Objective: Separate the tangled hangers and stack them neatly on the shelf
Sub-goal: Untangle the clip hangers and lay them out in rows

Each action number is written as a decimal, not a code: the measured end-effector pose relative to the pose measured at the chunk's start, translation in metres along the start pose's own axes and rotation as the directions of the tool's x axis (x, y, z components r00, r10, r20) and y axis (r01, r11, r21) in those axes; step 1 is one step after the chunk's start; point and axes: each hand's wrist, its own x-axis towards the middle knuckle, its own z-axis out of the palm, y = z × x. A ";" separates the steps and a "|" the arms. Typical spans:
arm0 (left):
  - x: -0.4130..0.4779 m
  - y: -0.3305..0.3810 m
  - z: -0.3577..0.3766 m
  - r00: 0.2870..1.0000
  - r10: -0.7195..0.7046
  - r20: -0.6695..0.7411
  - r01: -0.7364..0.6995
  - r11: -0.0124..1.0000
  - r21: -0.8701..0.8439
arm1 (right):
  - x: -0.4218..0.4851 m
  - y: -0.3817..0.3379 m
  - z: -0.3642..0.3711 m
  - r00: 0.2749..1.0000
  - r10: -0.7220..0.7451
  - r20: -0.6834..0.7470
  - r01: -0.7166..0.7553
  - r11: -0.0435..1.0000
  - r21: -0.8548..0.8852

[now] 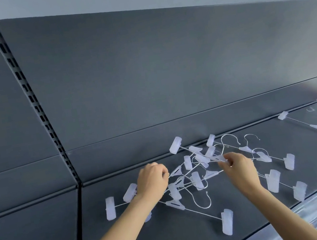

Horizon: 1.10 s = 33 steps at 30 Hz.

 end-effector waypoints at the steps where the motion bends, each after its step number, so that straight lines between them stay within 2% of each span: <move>1: 0.001 0.006 0.004 0.998 0.013 0.054 -0.013 1.000 0.015 | -0.001 0.002 0.001 1.000 0.001 0.003 -0.001 1.000 0.002; 5: 0.005 0.012 0.017 0.975 -0.110 0.192 0.099 0.993 0.064 | -0.003 0.013 0.002 1.000 0.022 -0.004 -0.022 0.999 0.039; 9: 0.008 0.012 0.018 0.972 -0.168 0.166 0.176 0.984 -0.034 | -0.001 0.023 -0.001 0.999 0.042 -0.021 -0.041 0.997 0.061; 15: 0.011 0.007 0.003 0.989 -0.140 -0.048 0.138 0.989 -0.048 | 0.004 0.028 -0.001 0.997 0.055 -0.051 -0.048 0.990 0.129; 17: 0.013 0.000 -0.001 0.989 -0.125 -0.079 0.118 0.989 -0.090 | 0.004 0.026 0.001 0.998 0.051 -0.035 -0.046 0.989 0.143; 21: 0.015 -0.018 -0.010 0.989 -0.141 -0.041 0.123 0.949 -0.291 | 0.002 0.020 0.005 1.000 0.020 -0.008 -0.018 0.985 0.170; 26: 0.005 -0.029 -0.021 0.970 -0.233 0.066 0.238 0.872 -0.428 | 0.003 0.014 0.011 1.000 -0.005 0.007 0.003 0.978 0.208; 29: -0.007 -0.035 -0.025 0.973 -0.223 0.058 0.227 0.883 -0.411 | 0.002 0.008 0.015 0.999 -0.028 0.019 0.023 0.973 0.231; 33: -0.020 -0.021 -0.021 0.994 -0.109 0.030 0.113 0.927 -0.357 | -0.001 -0.003 0.025 0.996 -0.071 0.058 0.056 0.970 0.238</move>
